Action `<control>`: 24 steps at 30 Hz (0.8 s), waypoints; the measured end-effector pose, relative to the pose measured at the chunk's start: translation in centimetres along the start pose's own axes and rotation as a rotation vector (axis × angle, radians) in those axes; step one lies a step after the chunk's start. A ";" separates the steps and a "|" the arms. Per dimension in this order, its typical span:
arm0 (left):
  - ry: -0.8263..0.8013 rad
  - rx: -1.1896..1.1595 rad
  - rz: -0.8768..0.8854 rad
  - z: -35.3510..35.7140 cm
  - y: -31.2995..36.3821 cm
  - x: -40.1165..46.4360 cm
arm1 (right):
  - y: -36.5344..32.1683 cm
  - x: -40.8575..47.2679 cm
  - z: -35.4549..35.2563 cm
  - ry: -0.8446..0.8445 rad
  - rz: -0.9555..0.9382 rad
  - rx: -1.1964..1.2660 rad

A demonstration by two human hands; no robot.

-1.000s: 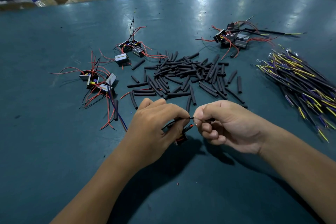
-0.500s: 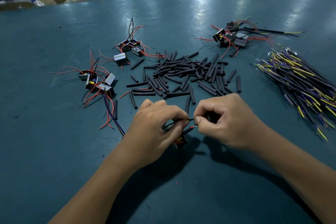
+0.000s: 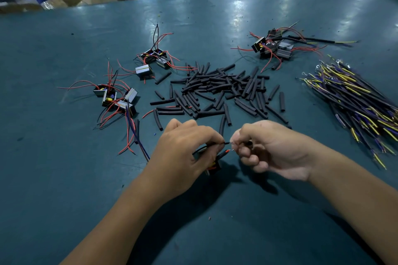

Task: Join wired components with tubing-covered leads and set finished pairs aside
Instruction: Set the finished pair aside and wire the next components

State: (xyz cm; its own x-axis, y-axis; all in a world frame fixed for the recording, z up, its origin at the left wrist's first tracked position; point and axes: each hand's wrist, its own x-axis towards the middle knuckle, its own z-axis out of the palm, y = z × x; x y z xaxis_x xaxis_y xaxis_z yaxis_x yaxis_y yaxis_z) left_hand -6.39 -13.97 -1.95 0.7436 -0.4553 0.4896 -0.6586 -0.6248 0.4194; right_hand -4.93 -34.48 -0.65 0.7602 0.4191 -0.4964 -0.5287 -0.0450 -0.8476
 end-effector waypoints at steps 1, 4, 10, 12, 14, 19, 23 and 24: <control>0.005 0.013 0.015 0.1 -0.1 0.0 | 0.0 0.0 0.1 -0.024 0.035 0.039; 0.011 0.056 0.055 0.2 -0.2 0.0 | 0.0 0.1 0.2 -0.046 0.082 0.087; 0.023 0.077 0.083 0.4 -0.4 0.0 | 0.1 0.1 0.3 -0.027 0.101 0.093; 0.023 0.081 0.083 0.3 -0.5 -0.1 | 0.1 0.1 0.3 -0.024 0.104 0.093; 0.021 0.079 0.082 0.3 -0.5 -0.1 | 0.1 0.1 0.3 -0.030 0.091 0.095; 0.021 0.075 0.076 0.3 -0.4 -0.1 | 0.1 0.1 0.0 -0.019 0.048 0.062; 0.024 0.077 0.070 0.2 -0.5 -0.1 | 0.0 0.1 0.1 -0.002 0.027 0.041; 0.025 0.078 0.068 0.2 -0.5 -0.1 | -0.1 0.1 0.1 0.001 0.023 0.040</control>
State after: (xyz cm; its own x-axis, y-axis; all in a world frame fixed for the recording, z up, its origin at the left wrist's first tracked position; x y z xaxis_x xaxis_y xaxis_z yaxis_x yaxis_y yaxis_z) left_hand -6.06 -13.75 -2.39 0.6938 -0.4826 0.5345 -0.6958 -0.6407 0.3246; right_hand -4.89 -34.33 -0.62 0.7483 0.4171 -0.5158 -0.5605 -0.0182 -0.8280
